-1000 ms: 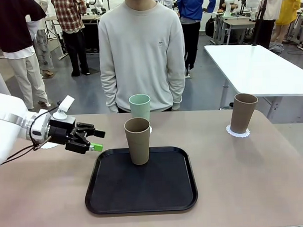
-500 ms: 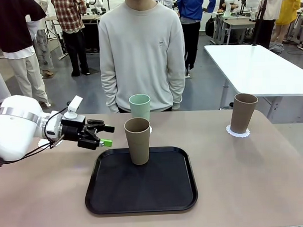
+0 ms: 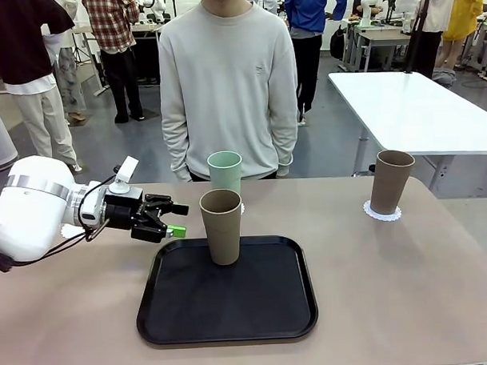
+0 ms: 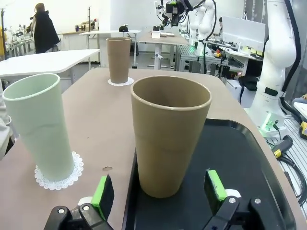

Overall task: Place coasters on the table and set cups on them.
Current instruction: Take one Reusable plastic cup from the Flat Tray and place it on a coaster set by the human.

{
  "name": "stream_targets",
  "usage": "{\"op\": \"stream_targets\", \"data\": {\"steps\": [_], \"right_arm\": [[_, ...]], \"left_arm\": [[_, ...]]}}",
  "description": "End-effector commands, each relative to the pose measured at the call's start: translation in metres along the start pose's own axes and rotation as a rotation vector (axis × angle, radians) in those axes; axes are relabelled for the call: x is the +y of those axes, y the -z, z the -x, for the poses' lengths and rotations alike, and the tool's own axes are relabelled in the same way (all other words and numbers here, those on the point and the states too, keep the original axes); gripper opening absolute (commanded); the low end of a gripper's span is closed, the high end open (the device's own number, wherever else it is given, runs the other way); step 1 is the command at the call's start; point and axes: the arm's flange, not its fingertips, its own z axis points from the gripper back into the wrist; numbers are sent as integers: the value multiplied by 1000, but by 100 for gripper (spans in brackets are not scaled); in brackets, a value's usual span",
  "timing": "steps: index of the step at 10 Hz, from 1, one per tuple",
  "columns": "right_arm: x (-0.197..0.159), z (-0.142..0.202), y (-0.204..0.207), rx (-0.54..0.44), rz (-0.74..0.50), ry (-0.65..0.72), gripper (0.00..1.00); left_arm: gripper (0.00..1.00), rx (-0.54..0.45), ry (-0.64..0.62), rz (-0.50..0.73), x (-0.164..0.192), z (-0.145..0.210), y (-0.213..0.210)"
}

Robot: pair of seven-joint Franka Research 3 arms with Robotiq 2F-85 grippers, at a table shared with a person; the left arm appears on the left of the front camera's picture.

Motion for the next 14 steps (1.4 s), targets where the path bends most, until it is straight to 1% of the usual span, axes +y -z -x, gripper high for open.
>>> {"op": "stream_targets", "data": {"steps": [1,2,3,4,8,14], "right_arm": [[1,-1,1,-4,-5,0,100],[1,-1,1,-4,-5,0,100],[1,-1,1,-4,-5,0,100],[1,-1,1,-4,-5,0,100],[1,-1,1,-4,-5,0,100],[1,-1,1,-4,-5,0,100]], "left_arm": [[100,3,-2,-1,-1,1,0],[100,6,8,69,5,8,6],[100,-20,32,74,13,20,16],[100,-31,35,91,19,25,24],[100,-81,60,73,27,31,37],[100,-89,56,141,17,35,59]]}}
